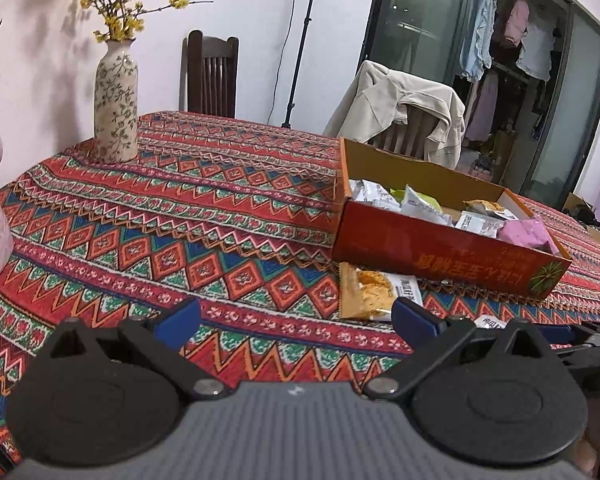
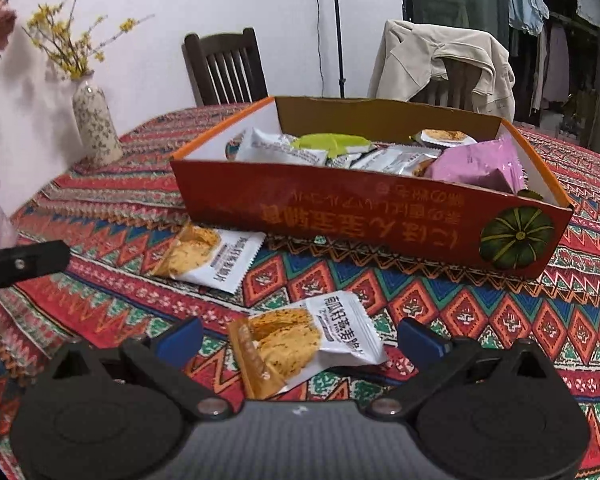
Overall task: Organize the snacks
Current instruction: 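Withdraw both tools from the box toward the remaining cracker packets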
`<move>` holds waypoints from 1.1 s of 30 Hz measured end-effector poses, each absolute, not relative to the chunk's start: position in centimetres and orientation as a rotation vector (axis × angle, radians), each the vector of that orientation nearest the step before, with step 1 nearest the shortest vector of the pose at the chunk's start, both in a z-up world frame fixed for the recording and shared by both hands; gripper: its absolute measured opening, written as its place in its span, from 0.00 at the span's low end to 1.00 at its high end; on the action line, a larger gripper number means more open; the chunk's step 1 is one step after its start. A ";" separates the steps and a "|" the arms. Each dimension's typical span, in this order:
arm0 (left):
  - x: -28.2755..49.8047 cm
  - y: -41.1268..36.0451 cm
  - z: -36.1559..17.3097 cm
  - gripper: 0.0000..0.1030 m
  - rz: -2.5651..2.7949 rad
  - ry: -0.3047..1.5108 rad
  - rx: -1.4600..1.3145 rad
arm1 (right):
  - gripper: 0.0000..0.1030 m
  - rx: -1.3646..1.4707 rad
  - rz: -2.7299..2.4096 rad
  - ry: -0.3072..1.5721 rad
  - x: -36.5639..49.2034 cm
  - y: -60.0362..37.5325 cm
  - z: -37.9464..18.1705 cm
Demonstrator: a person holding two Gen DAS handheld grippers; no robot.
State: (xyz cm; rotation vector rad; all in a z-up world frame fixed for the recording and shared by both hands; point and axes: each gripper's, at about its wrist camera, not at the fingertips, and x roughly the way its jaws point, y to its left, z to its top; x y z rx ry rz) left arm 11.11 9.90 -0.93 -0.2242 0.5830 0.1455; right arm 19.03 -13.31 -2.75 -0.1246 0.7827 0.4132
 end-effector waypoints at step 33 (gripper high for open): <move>11.9 9.3 -1.6 1.00 0.148 0.626 -0.234 | 0.68 -0.196 0.511 0.737 17.8 -13.5 -3.4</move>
